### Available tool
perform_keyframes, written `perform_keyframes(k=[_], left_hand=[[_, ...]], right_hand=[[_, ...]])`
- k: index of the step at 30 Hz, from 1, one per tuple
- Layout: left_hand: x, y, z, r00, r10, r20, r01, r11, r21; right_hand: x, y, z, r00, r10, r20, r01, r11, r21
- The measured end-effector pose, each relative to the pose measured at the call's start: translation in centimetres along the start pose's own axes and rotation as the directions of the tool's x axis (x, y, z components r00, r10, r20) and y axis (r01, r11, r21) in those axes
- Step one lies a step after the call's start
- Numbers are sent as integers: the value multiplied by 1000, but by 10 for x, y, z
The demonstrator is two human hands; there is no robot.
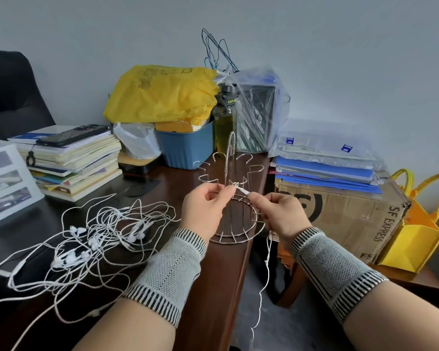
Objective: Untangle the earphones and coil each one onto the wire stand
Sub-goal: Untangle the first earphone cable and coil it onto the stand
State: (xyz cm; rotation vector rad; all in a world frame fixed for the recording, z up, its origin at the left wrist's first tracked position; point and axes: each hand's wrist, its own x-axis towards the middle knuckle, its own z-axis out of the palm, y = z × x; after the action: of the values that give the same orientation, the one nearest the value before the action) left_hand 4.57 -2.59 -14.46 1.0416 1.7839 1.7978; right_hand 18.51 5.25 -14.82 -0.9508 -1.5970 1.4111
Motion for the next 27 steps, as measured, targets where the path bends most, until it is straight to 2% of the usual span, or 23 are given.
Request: perform_keyframes(k=[3, 6, 14, 22, 27], left_hand=[[-8, -3, 2, 999, 13, -53, -15, 1000, -23], [-9, -4, 4, 997, 35, -71, -36, 999, -15], [-12, 6, 6, 990, 68, -121, -63, 997, 44], [-13, 3, 6, 1000, -21, 20, 23, 995, -102], [-10, 1, 8, 995, 76, -67, -74, 997, 33]], right_hand=[[-4, -2, -5, 998, 43, 53, -51, 987, 154], [-7, -4, -6, 995, 56, 76, -71, 977, 202], [-9, -10, 4, 998, -12, 63, 0, 982, 186], [-5, 0, -5, 996, 93, 15, -94, 976, 194], [-1, 2, -9, 990, 135, 36, -138, 984, 112]])
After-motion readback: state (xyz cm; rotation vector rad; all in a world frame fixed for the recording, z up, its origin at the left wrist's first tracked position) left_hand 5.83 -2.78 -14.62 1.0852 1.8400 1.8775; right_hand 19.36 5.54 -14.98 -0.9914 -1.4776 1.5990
